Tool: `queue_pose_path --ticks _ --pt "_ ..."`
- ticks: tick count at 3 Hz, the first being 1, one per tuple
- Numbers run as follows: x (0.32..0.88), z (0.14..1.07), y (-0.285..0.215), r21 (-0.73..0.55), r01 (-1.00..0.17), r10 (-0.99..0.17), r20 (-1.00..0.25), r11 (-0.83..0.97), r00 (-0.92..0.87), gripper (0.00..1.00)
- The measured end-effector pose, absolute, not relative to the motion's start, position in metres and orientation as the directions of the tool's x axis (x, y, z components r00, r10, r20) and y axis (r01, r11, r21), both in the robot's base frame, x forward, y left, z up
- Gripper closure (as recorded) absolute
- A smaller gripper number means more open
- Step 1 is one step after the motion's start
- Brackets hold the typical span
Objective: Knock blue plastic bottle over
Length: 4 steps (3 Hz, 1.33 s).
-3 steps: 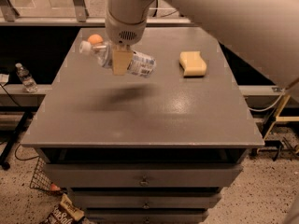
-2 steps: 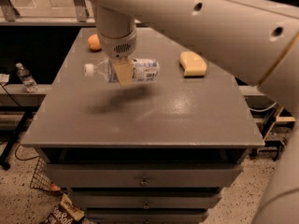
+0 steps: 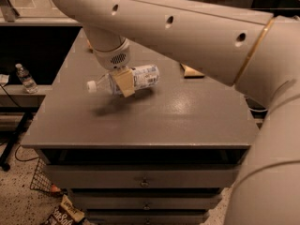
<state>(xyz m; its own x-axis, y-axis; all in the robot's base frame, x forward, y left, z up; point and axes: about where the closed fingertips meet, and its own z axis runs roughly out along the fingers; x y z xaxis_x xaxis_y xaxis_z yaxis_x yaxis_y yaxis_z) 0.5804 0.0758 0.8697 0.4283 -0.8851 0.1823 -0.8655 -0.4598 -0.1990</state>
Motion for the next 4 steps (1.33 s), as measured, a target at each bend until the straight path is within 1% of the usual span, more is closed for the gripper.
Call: queue_pose_path --ticks 2,3,4 --pt "0.5817 0.8707 0.0755 -0.210 -0.864 -0.887 0.179 -0.458 0.426 0.40" --pt "0.5821 0.8714 0.0752 -0.216 -0.863 -0.887 0.178 -0.457 0.425 0.15" --pt "0.5787 0.8787 0.0736 -0.258 -0.862 -0.899 0.151 -0.437 0.410 0.00"
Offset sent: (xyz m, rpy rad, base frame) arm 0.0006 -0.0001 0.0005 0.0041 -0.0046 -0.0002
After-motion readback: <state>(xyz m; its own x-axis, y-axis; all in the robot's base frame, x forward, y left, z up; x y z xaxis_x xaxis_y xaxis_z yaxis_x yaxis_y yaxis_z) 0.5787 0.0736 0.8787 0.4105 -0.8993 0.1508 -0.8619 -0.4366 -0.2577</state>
